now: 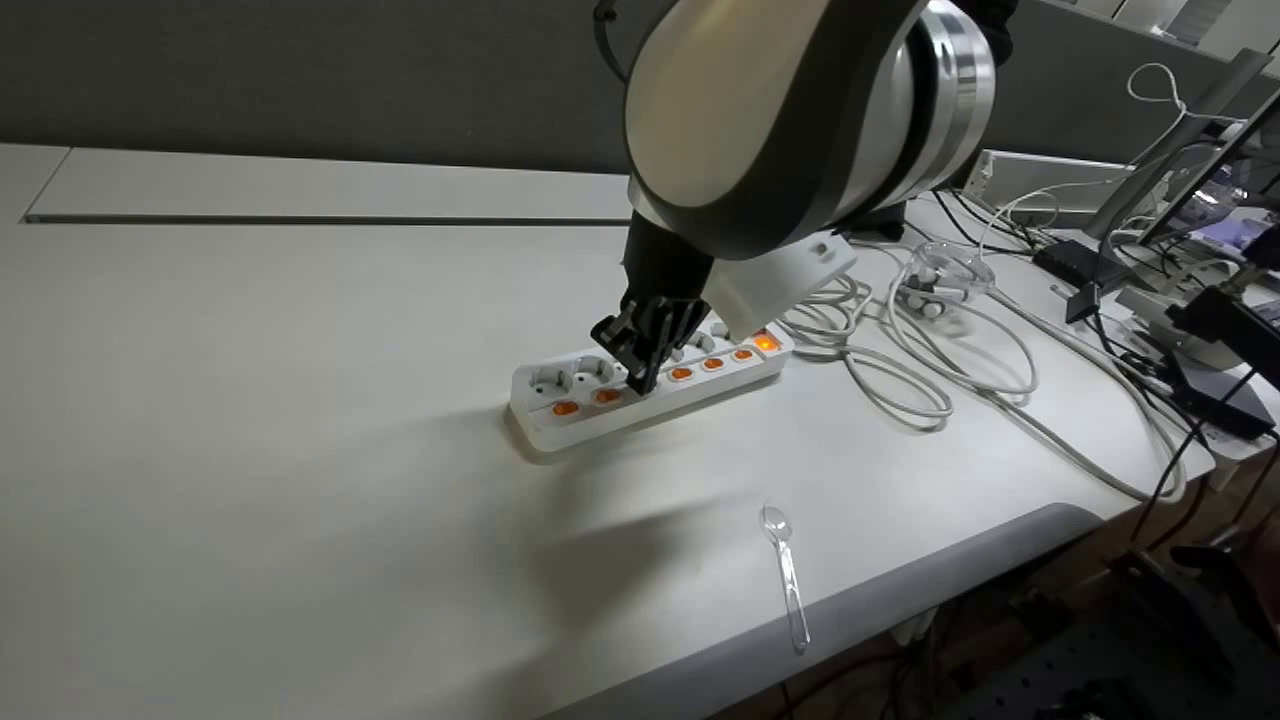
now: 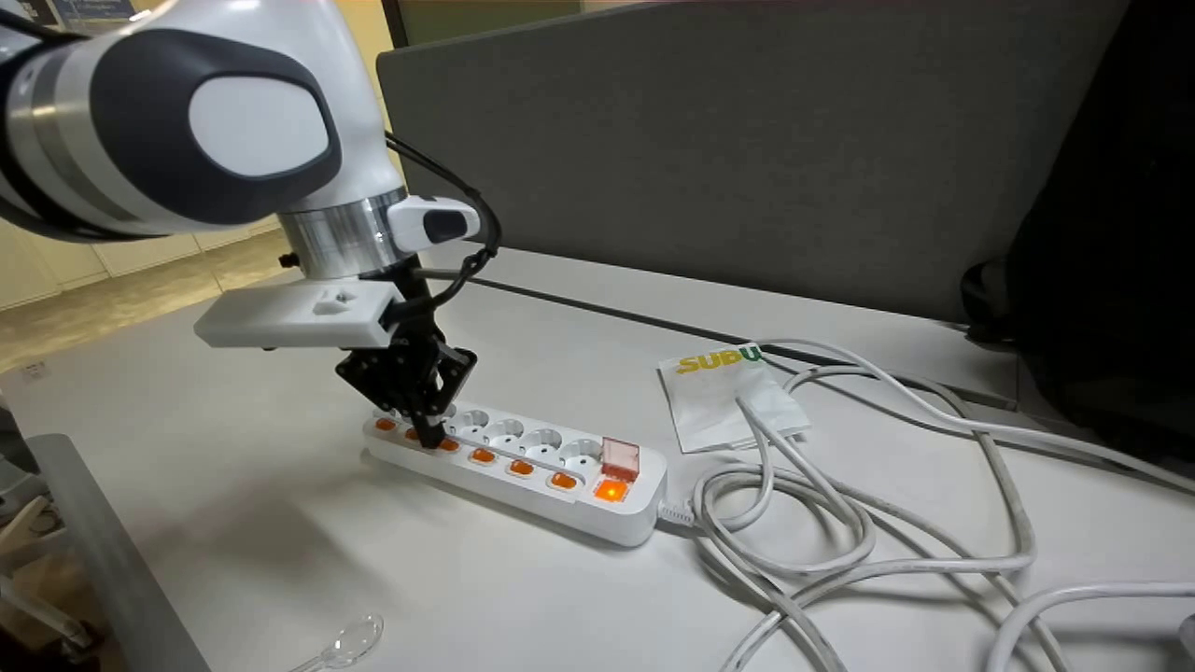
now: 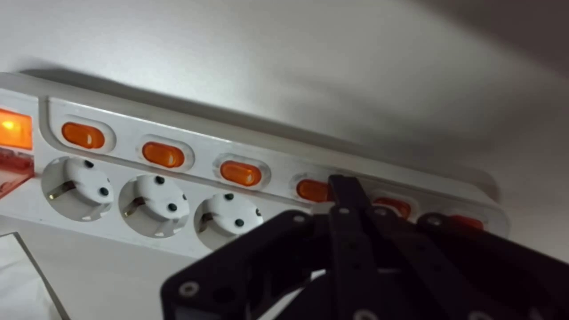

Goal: Turn on the third switch from the left

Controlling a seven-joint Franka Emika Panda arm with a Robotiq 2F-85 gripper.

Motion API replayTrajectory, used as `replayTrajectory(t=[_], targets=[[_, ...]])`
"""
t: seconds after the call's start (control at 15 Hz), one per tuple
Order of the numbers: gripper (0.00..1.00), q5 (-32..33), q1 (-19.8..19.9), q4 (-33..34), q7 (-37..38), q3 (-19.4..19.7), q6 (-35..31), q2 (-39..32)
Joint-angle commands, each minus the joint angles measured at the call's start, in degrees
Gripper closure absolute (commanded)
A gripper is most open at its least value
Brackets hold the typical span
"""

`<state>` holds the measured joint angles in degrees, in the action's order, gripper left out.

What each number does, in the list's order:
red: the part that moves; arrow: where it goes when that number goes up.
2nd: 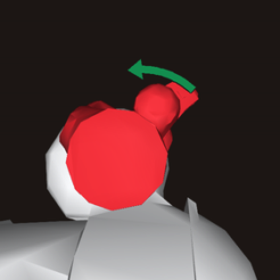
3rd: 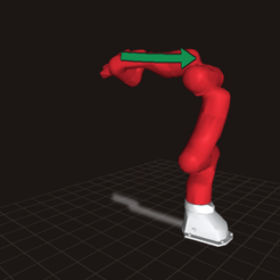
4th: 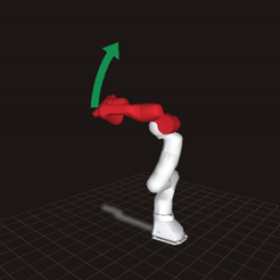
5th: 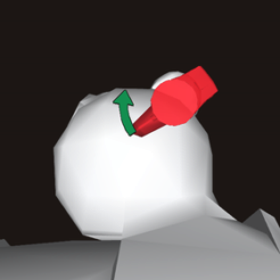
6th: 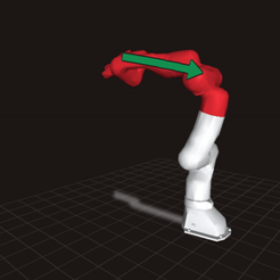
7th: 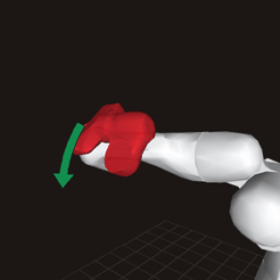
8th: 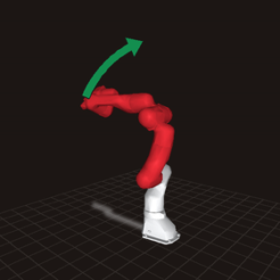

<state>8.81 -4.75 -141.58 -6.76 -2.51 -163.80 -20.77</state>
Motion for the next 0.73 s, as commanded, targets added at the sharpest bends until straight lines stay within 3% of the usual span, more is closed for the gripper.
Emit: replayTrajectory(t=[0.0,0.33,0.67], targets=[[1.00,-0.53,0.10,1.57,1.03,0.21,-0.56,-2.81],[1.00,-7.02,3.53,2.24,-0.37,-3.00,-1.16,-5.62],[1.00,-12.79,5.64,2.81,-0.32,-5.07,2.69,-4.41]])
